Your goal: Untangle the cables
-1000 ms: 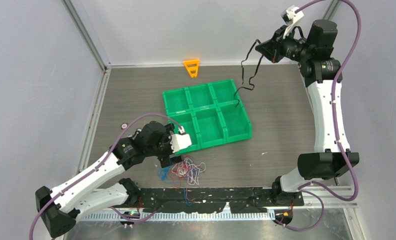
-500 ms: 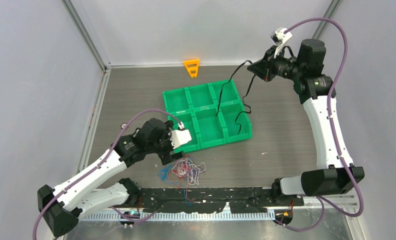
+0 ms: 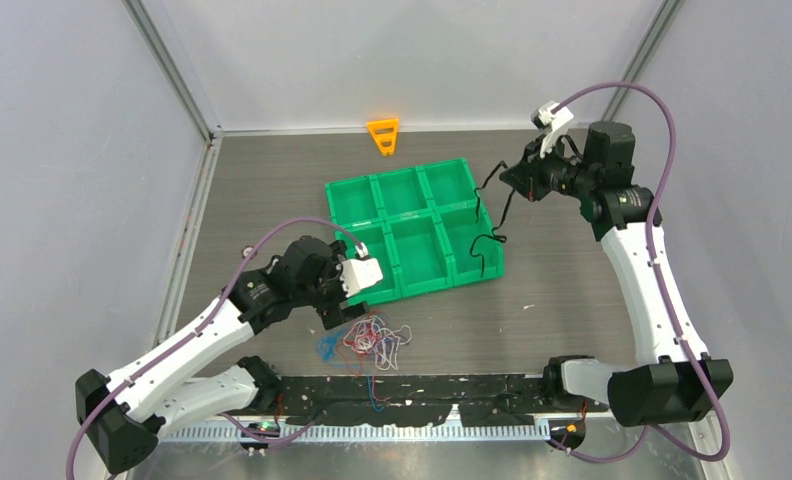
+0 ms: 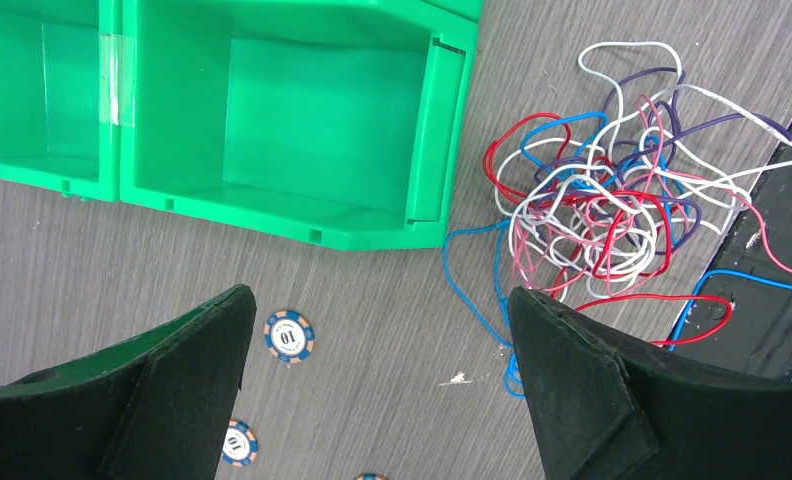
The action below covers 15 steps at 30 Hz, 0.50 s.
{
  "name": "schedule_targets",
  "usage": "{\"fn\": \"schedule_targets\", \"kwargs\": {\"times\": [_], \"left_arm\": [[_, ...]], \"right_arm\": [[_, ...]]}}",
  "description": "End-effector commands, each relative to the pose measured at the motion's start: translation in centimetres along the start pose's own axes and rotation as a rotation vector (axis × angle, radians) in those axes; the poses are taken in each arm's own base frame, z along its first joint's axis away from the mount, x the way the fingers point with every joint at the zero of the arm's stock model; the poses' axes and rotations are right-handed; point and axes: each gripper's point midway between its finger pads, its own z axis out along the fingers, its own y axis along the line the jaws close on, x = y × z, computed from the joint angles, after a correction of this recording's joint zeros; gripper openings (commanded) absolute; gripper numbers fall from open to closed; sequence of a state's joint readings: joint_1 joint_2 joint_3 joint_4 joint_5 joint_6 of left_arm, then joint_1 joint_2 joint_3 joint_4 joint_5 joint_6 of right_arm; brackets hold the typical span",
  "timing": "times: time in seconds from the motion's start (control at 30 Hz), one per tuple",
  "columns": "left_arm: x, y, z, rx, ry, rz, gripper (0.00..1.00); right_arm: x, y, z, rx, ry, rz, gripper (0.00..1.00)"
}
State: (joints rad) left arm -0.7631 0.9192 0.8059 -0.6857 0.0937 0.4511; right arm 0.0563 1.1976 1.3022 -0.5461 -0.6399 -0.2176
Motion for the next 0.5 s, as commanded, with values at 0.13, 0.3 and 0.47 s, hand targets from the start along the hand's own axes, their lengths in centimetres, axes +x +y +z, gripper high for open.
{"fn": "schedule_targets", "kwargs": {"times": [0.13,0.3,0.47], "left_arm": [[-0.9,0.8,0.2,-0.028,-0.038,-0.014,0.99],[-0.8,0.7,0.4,-0.018,-0.025,-0.016,1.0],[-0.9,1.0,0.5,-0.021,-0.017,-0.014,1.0]], "right_arm": [[4.6,1.1,-0.4,-0.025,0.095,-0.026,0.05],[3.3,0.3,1.8,-0.034,0.064,-0.006,0.05],[-1.4,-0.8,4.5,-0.037,-0.013,-0.024,0.05]]}}
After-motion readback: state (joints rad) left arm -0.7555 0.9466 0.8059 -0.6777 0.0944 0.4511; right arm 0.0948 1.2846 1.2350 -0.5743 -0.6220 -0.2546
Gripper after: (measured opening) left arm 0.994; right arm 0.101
